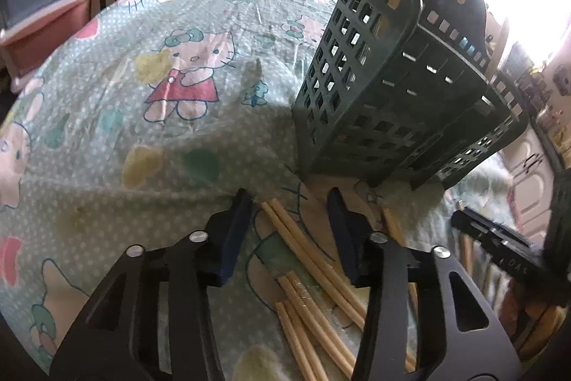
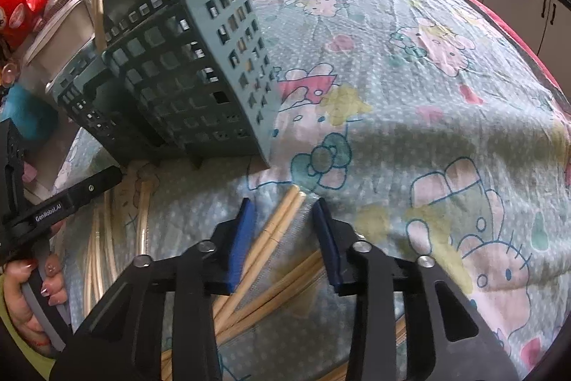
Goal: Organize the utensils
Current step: 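Close the left tool on a chopstick while the right tool grasps another, then lift both held chopsticks and carry them above the green basket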
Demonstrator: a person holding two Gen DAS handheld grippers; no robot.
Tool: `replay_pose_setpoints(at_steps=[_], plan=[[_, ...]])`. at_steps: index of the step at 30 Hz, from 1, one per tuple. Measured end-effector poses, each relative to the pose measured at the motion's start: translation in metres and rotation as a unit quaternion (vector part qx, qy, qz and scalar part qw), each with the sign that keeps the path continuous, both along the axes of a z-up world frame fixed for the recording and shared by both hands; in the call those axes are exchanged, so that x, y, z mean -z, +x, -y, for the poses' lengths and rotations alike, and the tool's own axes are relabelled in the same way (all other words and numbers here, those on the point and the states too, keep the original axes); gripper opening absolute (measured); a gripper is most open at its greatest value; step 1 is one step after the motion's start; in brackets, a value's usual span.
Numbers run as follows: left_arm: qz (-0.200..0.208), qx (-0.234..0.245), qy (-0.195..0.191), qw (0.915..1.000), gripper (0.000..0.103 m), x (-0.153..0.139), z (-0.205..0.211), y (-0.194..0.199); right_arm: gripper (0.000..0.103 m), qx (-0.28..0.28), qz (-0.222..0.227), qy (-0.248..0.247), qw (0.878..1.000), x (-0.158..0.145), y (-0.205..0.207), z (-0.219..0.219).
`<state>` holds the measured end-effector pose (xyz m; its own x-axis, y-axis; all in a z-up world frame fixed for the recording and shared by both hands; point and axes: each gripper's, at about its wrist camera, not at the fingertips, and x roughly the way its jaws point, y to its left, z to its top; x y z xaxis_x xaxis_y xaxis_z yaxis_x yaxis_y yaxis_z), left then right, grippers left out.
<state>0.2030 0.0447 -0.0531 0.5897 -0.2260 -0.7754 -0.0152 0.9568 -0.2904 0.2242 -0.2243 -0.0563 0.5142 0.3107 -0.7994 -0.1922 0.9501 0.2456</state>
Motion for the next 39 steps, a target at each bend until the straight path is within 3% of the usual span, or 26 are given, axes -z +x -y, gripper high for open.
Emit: replay_pose_setpoints(at_steps=[6,11,24,39], plan=[[0.0,-0.014,-0.012,0.9998,0.016,0.002,-0.012,-0.001,0.011,0.018,0.002,0.025,1.0,0.0,0.001,0.012],[0.004,-0.018,-0.033,0.9993,0.011,0.001,-0.017,-0.002,0.008,0.025,0.003,0.064,0.998,-0.004,-0.001,0.023],[0.07,-0.004,-0.082,0.9942,0.007,-0.045,-0.009,-0.031,0.007,0.021,0.075,0.097,0.992,-0.051,-0.038,0.028],[0.146,0.024,-0.07,0.9865,0.006,-0.098,0.01,-0.059,0.007,-0.01,0.167,0.093,0.982,-0.105,-0.077,0.016]])
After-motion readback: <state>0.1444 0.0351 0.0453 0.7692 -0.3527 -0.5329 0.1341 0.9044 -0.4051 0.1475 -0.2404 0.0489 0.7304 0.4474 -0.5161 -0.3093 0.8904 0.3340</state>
